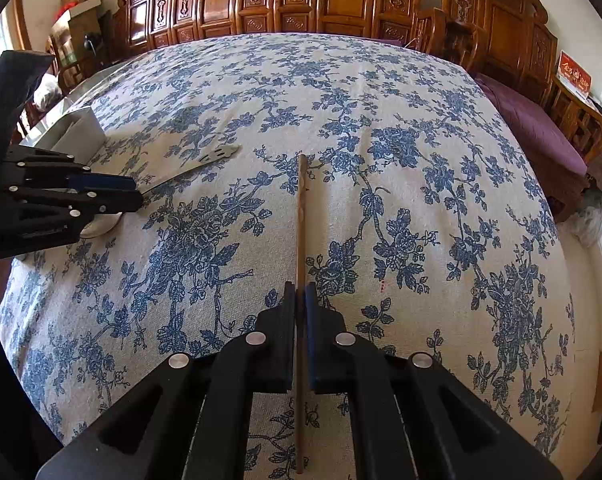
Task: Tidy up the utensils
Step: 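Grasp the smiley-handled metal spoon with the left tool while the right tool holds the chopstick, then carry the smiley-handled spoon into the grey tray and open the left tool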
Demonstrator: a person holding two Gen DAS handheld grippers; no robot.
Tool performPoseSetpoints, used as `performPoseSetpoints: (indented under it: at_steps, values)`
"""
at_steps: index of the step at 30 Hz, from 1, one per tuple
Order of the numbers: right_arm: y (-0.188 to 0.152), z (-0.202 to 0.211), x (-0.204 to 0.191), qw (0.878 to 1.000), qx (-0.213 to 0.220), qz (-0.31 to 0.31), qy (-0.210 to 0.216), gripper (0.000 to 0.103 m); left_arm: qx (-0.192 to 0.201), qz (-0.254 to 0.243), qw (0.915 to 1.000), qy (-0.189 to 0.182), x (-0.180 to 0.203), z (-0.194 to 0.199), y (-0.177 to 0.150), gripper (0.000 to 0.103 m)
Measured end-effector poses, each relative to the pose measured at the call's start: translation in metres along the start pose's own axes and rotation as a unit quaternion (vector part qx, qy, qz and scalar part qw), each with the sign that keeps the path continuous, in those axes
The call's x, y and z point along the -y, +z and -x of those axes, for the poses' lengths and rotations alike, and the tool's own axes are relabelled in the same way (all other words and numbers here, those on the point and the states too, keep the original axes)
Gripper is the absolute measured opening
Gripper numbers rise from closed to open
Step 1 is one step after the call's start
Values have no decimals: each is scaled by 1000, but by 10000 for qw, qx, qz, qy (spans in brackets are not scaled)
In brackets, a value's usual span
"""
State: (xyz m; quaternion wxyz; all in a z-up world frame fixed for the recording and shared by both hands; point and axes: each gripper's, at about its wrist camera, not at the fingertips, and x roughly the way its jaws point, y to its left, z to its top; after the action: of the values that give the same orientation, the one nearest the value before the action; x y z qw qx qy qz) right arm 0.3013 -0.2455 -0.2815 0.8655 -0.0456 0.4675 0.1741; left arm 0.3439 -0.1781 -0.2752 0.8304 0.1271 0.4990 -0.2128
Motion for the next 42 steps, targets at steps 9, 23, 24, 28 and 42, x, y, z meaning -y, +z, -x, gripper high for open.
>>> performPoseSetpoints:
  at_steps: [9,23,24,28,42]
  values:
    - [3,8,-3,9999,106,-28,93,6,13,19,10000,8,3,4,-1,5]
    - [22,59,-25,9981,591,42,159,6,510,160,9984,190,-7,72,-10,5]
    - [24,64,-28,9978,637,51,158,6,545,162,9982,209,-8,77,-10,5]
    - [28,79,-38,9967,787,118,187,6,700,181,9970,281,-11,100,-13,5]
    - [37,111,-76,9927,1100,375,318,6,1002,455,9923,561,-40,148,-34,5]
